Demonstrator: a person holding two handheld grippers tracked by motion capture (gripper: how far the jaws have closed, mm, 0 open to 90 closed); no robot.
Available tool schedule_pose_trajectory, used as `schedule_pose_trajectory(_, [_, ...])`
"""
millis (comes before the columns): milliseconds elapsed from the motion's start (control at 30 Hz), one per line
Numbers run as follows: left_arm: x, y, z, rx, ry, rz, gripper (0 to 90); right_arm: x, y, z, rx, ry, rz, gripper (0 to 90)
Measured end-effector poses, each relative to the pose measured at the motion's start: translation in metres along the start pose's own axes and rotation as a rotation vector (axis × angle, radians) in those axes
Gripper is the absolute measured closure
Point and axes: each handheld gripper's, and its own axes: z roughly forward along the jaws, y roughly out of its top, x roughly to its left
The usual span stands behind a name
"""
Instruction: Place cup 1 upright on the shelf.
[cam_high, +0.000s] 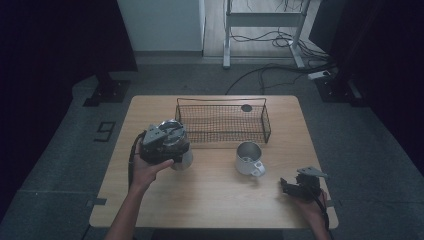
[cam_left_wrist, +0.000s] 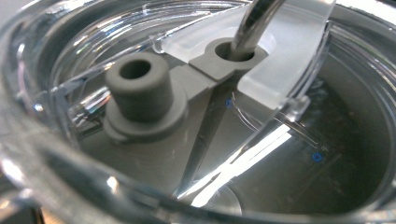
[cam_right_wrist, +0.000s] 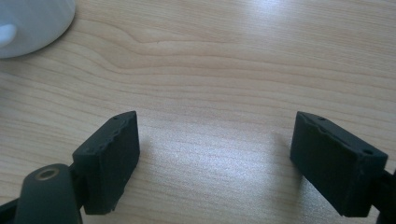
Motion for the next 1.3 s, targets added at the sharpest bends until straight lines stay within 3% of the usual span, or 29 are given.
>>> schedule_pose_trajectory(967, [0.008,0.023,0.015,0.01,0.005,-0.023,4.1,0.0,0.0,0.0,0.001,-0.002,0.003,15.6])
schedule_pose_trajectory(1167, [0.008,0.03,0.018,0.004,-0.031,-0.021,4.1,0.0,0.0,0.0,0.001,-0.002,0.003,15.6])
schedule_pose_trajectory(1300, [0.007,0.038,0.02,-0.003,-0.03,-0.012,4.2,0.0,0.0,0.0,0.003,-0.001,-0.002,15.6])
